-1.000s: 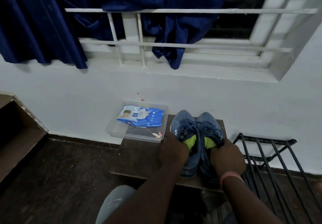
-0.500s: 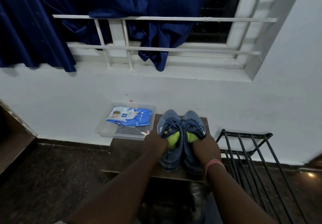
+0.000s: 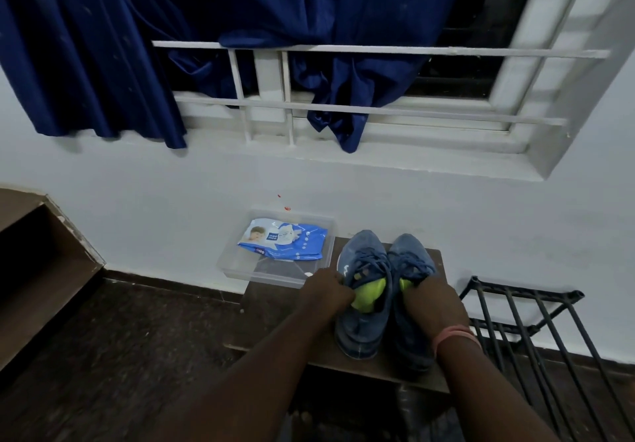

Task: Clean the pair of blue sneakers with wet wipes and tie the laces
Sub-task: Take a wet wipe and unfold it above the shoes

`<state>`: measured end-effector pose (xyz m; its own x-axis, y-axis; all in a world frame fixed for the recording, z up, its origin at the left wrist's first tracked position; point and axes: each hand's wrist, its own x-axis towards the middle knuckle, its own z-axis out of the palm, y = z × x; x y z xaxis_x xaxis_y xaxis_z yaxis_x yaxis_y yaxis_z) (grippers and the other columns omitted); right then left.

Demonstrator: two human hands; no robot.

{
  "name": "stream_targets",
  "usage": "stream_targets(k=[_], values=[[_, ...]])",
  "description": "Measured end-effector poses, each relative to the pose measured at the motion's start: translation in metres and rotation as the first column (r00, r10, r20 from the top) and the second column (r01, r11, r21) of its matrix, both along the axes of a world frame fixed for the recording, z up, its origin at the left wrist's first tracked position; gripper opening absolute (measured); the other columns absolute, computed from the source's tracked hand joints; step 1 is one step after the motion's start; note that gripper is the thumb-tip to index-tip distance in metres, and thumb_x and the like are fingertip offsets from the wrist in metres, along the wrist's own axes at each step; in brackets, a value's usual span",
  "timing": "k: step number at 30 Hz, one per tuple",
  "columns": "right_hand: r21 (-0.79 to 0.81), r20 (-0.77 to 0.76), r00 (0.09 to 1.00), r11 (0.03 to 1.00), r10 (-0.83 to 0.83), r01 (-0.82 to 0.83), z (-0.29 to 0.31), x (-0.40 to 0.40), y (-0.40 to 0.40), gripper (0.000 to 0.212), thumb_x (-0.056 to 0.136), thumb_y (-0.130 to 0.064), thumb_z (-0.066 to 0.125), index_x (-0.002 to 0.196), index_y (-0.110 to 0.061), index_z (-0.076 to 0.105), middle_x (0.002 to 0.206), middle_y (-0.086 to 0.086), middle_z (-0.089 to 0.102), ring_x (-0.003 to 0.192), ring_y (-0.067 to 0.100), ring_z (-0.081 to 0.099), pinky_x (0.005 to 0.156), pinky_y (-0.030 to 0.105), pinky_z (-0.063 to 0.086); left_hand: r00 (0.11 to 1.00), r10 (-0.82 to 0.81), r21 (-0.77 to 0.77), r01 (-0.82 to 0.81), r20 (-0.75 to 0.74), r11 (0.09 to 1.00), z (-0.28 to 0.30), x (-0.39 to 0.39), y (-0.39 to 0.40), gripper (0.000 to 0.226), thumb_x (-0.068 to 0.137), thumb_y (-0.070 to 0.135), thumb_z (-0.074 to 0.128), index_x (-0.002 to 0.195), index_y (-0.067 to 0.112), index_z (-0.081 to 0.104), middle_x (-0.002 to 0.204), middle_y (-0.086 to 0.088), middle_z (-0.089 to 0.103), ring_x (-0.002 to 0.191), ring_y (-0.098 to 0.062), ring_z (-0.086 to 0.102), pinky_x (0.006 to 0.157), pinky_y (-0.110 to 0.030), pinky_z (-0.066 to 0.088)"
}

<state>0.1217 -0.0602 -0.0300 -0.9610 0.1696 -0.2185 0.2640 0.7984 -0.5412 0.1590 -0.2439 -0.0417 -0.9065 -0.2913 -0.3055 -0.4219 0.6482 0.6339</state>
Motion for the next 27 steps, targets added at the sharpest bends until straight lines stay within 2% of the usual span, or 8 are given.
stream_targets(k=[3,6,8,10,13,16,20,27], values=[[0.091,-0.271,0.963,0.995,-0.013,0.039,0.019,-0.004,-0.026,0.038,0.087,-0.024,0.053,0.121,-0.009,0.048,0.123,0.017,0.057,0.104,0.038,0.056,0.085,0.04,0.048,0.999,0.027,0.062,-0.026,-0.025,0.998,0.008,-0.013,-0.023,0.01,0.092,0.019,0.063,0.093,0.01,0.066,0.087,-0.01,0.068,0.076,-0.025,0.069,0.078,-0.037,0.058],[0.3,-0.44,0.828,0.926,0.347,-0.229,0.026,-0.016,-0.071,0.041,0.083,-0.031,0.033,0.107,-0.017,0.064,0.11,0.009,0.063,0.096,0.031,0.058,0.079,0.038,0.048,0.979,0.118,0.099,-0.102,-0.169,0.99,0.017,-0.024,-0.05,0.021,0.096,0.019,0.065,0.114,0.009,0.066,0.114,-0.013,0.069,0.109,-0.028,0.065,0.093,-0.036,0.049],[0.188,-0.503,0.74,0.892,0.446,-0.411,0.022,-0.025,-0.107,0.039,0.081,-0.026,0.036,0.094,-0.012,0.07,0.097,0.011,0.065,0.09,0.033,0.06,0.079,0.04,0.046,0.963,0.181,0.109,-0.161,-0.198,0.981,0.014,-0.031,-0.066,0.013,0.095,0.023,0.063,0.103,0.012,0.066,0.104,-0.01,0.07,0.099,-0.027,0.066,0.089,-0.038,0.051],[0.05,-0.467,0.739,0.849,0.485,-0.525,0.016,-0.034,-0.143,0.021,0.086,-0.013,0.052,0.094,-0.004,0.069,0.098,0.016,0.064,0.093,0.034,0.059,0.083,0.043,0.045,0.919,0.308,0.065,-0.301,-0.248,0.951,0.003,-0.041,-0.082,0.009,0.093,0.021,0.055,0.089,0.017,0.061,0.089,-0.005,0.067,0.088,-0.029,0.065,0.081,-0.041,0.053],[-0.055,-0.31,0.805,0.836,0.505,-0.546,-0.006,-0.063,-0.186,0.019,0.092,-0.01,0.053,0.102,-0.008,0.07,0.109,0.014,0.065,0.102,0.03,0.06,0.084,0.035,0.045,0.879,0.394,0.018,-0.405,-0.268,0.914,-0.008,-0.061,-0.103,0.014,0.088,0.016,0.051,0.096,0.016,0.063,0.103,-0.007,0.07,0.099,-0.029,0.064,0.083,-0.037,0.049],[-0.055,-0.229,0.834,0.849,0.502,-0.526,-0.031,-0.093,-0.209,0.023,0.09,-0.005,0.053,0.104,-0.006,0.071,0.11,0.015,0.069,0.106,0.031,0.062,0.084,0.032,0.042,0.884,0.352,-0.073,-0.391,-0.307,0.918,-0.024,-0.081,-0.121,0.032,0.089,0.01,0.054,0.117,0.014,0.068,0.118,-0.005,0.07,0.111,-0.023,0.063,0.09,-0.033,0.049],[-0.073,-0.199,0.825,0.832,0.529,-0.551,-0.054,-0.117,-0.229,0.034,0.087,-0.001,0.056,0.117,-0.006,0.071,0.117,0.016,0.068,0.108,0.03,0.063,0.088,0.026,0.044,0.898,0.292,-0.234,-0.377,-0.329,0.896,-0.045,-0.099,-0.137,0.029,0.092,0.011,0.059,0.119,0.011,0.07,0.115,-0.009,0.071,0.112,-0.026,0.064,0.092,-0.037,0.052],[0.071,-0.179,0.793,0.812,0.582,-0.58,-0.068,-0.127,-0.23,0.018,0.089,-0.005,0.056,0.1,-0.001,0.07,0.108,0.018,0.067,0.1,0.031,0.064,0.077,0.029,0.043,0.9,0.317,-0.168,-0.377,-0.298,0.911,-0.066,-0.095,-0.137,0.033,0.092,0.017,0.06,0.124,0.017,0.067,0.121,-0.002,0.069,0.11,-0.021,0.065,0.091,-0.036,0.052]])
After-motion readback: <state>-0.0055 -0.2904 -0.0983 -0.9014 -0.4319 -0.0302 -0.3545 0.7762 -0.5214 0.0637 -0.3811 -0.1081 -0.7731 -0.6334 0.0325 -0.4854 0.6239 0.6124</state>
